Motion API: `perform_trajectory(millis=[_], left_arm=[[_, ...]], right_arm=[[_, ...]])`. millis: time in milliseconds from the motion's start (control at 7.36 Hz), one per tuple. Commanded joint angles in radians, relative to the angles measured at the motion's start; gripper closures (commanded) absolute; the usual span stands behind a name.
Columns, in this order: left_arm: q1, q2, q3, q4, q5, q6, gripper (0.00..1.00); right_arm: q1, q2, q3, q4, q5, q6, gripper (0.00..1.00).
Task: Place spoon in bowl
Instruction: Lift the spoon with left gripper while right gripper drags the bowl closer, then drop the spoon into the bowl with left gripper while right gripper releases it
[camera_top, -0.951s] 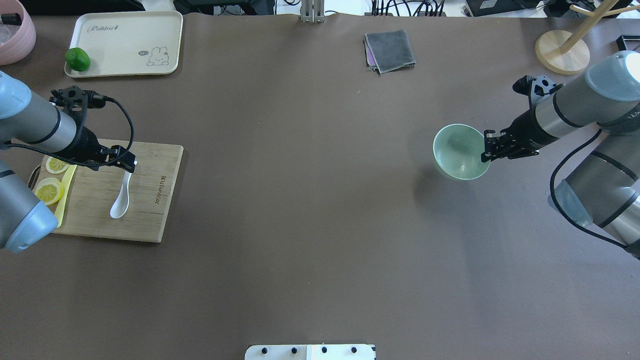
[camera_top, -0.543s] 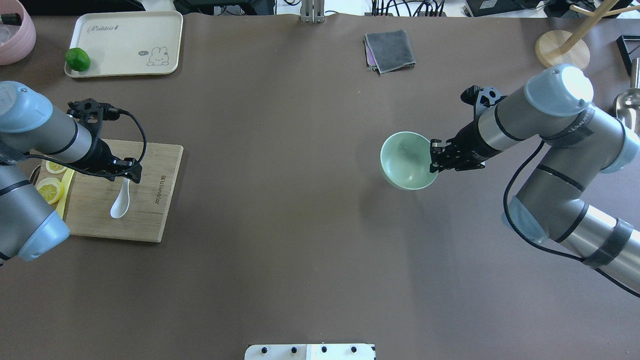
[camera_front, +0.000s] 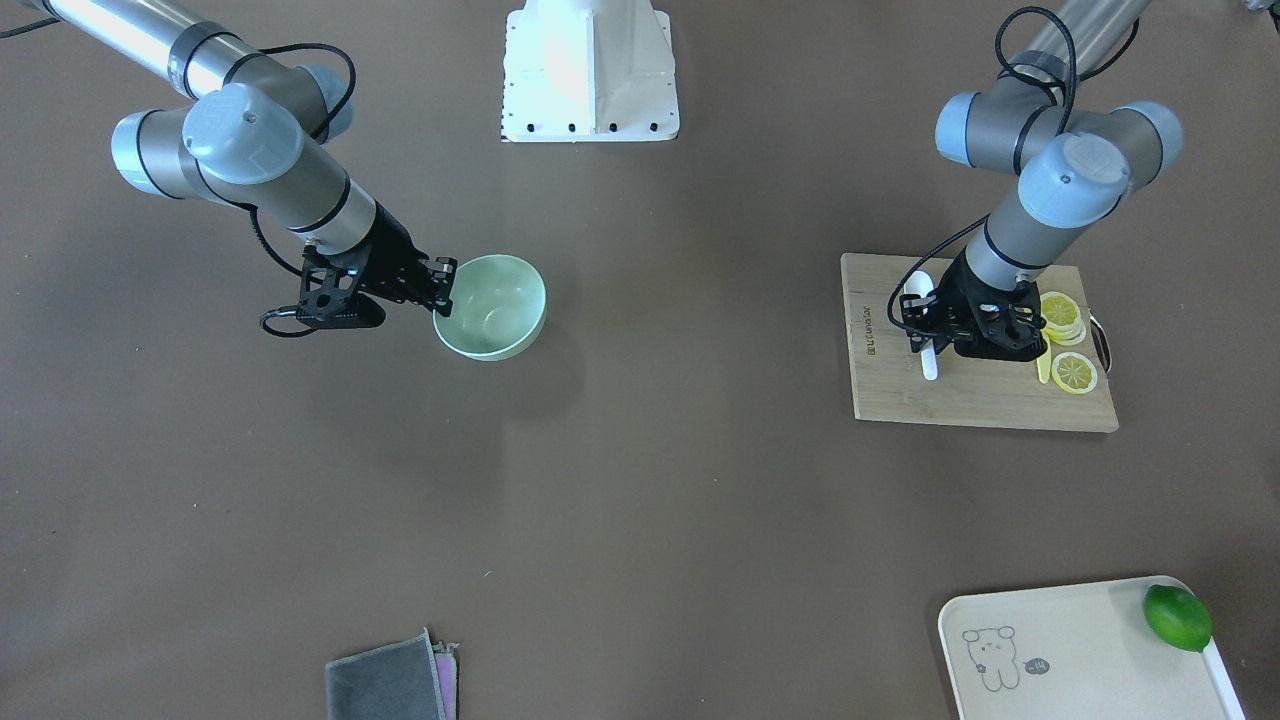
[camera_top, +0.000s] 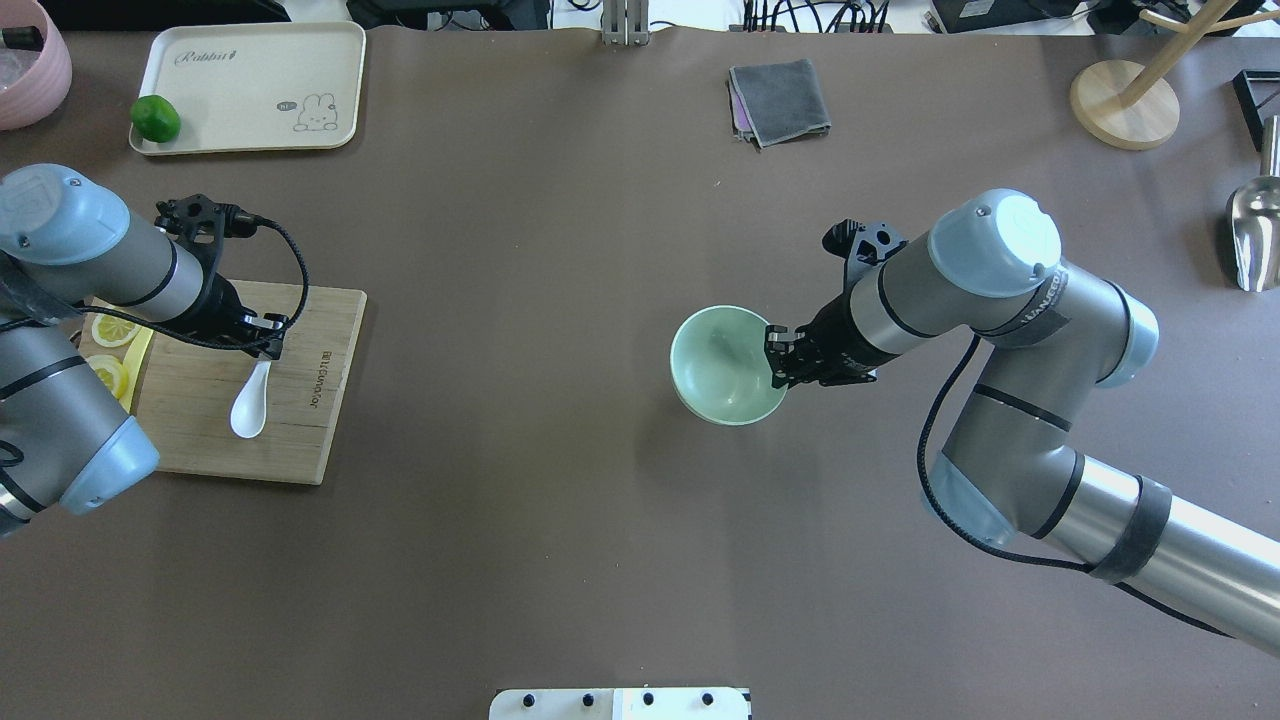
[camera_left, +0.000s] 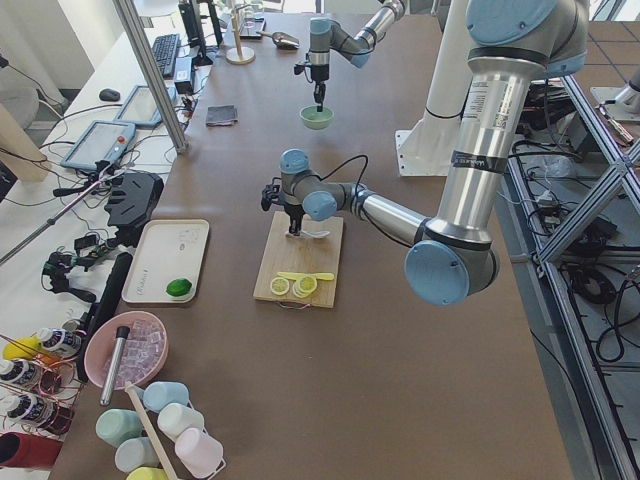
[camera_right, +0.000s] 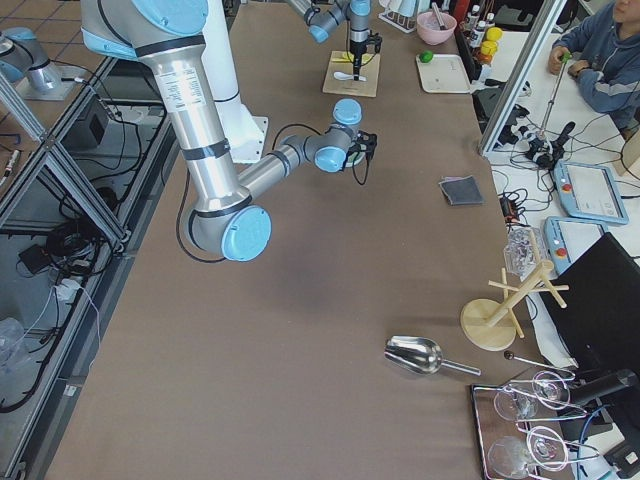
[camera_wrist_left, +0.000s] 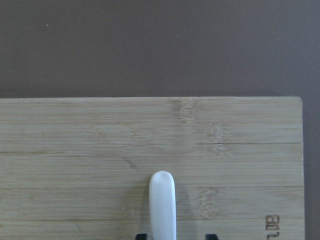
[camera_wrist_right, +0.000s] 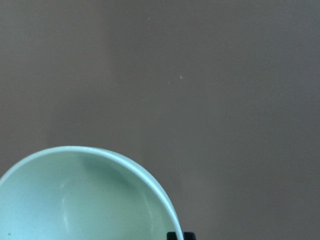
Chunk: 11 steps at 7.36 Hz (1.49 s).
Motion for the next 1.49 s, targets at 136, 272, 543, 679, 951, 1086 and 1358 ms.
perform_trajectory(millis=[136, 272, 543, 679, 951, 1086, 1358], left_arm=[[0.006, -0.153, -0.027, 0.007, -0.044, -0.127, 1.0], [0.05, -0.208, -0.051, 0.009, -0.055, -0.205, 1.0], [0.173, -0.338, -0.049, 0.003, -0.05, -0.38, 1.0], [0.208, -0.378, -0.049, 0.001, -0.024, -0.43, 1.0], [0.316, -0.444, -0.03, -0.006, 0.101, -0.461, 1.0], [0.325, -0.489, 0.014, -0.013, 0.108, -0.462, 1.0], [0.325, -0.509, 0.092, -0.098, 0.134, -0.456, 0.2]], right_arm=[[-0.109, 0.13, -0.01, -0.126, -0.127, 0.051, 1.0], [-0.127, 0.14, -0.01, -0.143, -0.141, 0.049, 0.72], [-0.147, 0.139, -0.01, -0.134, -0.195, 0.04, 0.0], [-0.106, 0.131, 0.0, -0.134, -0.164, 0.036, 0.0], [0.06, 0.033, 0.073, -0.134, 0.042, -0.015, 0.0], [0.122, -0.064, 0.13, -0.134, 0.105, -0.123, 0.0], [0.21, -0.166, 0.145, -0.134, 0.178, -0.254, 0.0]])
